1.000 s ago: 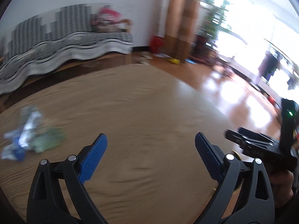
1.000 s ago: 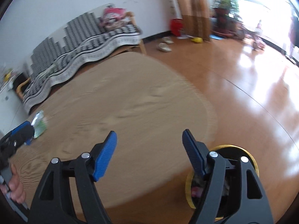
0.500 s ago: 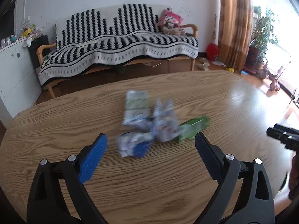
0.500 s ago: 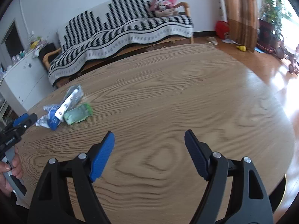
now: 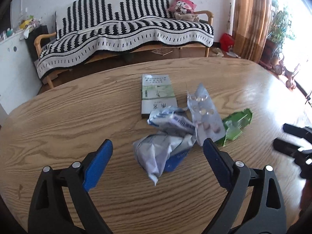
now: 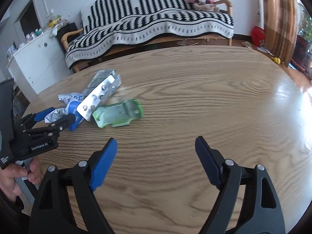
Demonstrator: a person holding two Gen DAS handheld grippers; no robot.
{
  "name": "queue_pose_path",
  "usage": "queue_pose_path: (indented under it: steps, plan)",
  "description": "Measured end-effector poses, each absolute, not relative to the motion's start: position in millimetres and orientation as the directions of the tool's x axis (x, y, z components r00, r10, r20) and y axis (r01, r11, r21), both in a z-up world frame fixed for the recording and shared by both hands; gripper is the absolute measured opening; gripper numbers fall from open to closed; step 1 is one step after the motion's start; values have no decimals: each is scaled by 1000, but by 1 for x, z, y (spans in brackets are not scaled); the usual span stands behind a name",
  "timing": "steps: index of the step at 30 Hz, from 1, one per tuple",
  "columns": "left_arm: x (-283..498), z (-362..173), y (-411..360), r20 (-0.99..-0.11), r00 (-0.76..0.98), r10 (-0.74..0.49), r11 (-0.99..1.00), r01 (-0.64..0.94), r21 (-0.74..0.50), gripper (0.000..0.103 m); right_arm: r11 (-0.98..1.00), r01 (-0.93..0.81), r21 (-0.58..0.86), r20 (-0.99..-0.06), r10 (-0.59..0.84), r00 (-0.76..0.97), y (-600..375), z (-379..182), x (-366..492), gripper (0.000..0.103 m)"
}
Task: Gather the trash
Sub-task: 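Grasp the crumpled white-and-blue bag with the left tool while the right grasps the green plastic tray, then carry the bag and green tray over the black bin and open both tools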
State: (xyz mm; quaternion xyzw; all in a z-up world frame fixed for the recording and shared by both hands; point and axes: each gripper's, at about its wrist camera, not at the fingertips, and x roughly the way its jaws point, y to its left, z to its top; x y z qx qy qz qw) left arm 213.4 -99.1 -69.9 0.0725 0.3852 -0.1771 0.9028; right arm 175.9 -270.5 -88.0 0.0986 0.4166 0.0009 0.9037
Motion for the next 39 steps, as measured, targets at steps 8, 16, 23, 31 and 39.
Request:
queue_pose_path:
  steps: [8, 16, 23, 31, 39]
  plan:
    - [206, -62, -102, -717, 641, -274, 918, 397, 5, 55, 986, 51, 159, -773, 92, 628, -241, -97, 205, 93]
    - [194, -33, -74, -677, 690, -257, 945, 325, -28, 55, 998, -8, 68, -787, 58, 615, -206, -104, 232, 95]
    - [187, -26, -68, -667, 697, -263, 950, 309, -51, 55, 999, -30, 15, -798, 30, 602, -199, -114, 247, 94]
    - [191, -26, -68, -675, 684, -277, 952, 293, -93, 55, 997, -57, 59, -789, 82, 608, -209, -105, 235, 79]
    - [179, -18, -88, -661, 688, -299, 942, 323, -91, 55, 998, -21, 66, -768, 65, 637, -239, -78, 198, 79]
